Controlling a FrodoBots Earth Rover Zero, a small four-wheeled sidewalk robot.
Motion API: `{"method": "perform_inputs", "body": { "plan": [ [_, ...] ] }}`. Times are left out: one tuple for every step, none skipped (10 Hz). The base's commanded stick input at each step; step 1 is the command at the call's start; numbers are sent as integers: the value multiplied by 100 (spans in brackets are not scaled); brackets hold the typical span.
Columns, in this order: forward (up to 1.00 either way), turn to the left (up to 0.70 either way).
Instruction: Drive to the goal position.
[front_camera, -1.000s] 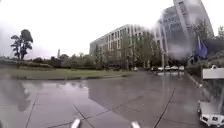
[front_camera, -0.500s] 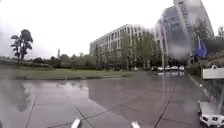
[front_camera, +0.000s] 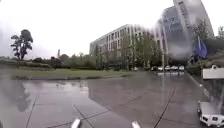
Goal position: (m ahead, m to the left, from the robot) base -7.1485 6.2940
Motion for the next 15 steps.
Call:
{"method": "perform_inputs", "body": {
  "plan": [
    [5, 0],
    [5, 0],
    [5, 0],
    [5, 0],
    [5, 0],
    [5, 0],
    [5, 0],
    [5, 0],
    [5, 0],
    [5, 0],
    [5, 0],
    [5, 0],
    [5, 0],
    [5, 0],
    [5, 0]
  ]
}}
